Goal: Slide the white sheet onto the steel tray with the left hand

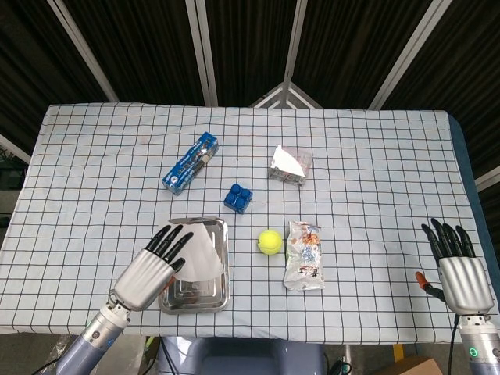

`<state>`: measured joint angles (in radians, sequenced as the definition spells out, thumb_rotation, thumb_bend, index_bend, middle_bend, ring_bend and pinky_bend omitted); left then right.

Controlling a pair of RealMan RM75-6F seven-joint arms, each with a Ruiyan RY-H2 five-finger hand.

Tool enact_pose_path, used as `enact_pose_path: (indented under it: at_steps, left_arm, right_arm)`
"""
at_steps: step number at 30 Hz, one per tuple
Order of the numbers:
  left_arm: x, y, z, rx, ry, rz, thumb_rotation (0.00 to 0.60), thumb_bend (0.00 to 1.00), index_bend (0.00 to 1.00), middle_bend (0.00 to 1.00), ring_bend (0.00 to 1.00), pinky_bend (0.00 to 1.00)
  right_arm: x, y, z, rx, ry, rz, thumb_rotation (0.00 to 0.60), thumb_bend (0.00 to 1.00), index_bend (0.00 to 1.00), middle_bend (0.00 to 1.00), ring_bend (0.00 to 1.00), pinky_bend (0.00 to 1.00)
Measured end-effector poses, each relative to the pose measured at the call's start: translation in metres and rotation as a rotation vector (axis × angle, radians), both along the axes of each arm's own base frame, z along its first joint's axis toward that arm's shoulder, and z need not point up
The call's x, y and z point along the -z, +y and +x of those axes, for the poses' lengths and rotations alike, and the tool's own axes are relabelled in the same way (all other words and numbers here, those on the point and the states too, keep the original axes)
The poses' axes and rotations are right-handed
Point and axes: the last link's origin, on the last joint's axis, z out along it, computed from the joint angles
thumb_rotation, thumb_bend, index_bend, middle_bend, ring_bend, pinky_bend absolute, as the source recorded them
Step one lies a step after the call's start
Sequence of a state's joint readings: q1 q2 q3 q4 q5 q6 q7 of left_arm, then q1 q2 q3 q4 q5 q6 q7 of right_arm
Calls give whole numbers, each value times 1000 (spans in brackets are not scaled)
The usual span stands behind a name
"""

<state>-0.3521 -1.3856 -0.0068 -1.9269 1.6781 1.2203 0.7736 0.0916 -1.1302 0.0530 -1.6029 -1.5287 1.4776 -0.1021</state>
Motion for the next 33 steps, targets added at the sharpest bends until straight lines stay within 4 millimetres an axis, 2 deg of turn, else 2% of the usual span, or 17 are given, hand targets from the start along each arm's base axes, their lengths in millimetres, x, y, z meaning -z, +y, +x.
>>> enact_pose_path:
  at_steps: [9,15,24,33]
  left_arm:
    - [35,-7,-21,-57,77,-76,600,470,596,98,0,121]
    - [50,-9,-27,-53,109,-112,600,453,592,101,0,121]
    - [61,-12,-28,-35,135,-170,600,440,589,94,0,121]
    - [61,-18,-35,-5,169,-204,600,441,588,94,0,121]
  right_arm:
    - [0,0,0,4,2,4,600,314,0,0,0,0]
    - [0,0,0,4,-1,7,600,314,0,0,0,0]
    - [0,0,0,5,-3,9,600,314,0,0,0,0]
    - [0,0,0,5,-4,9,600,314,0,0,0,0]
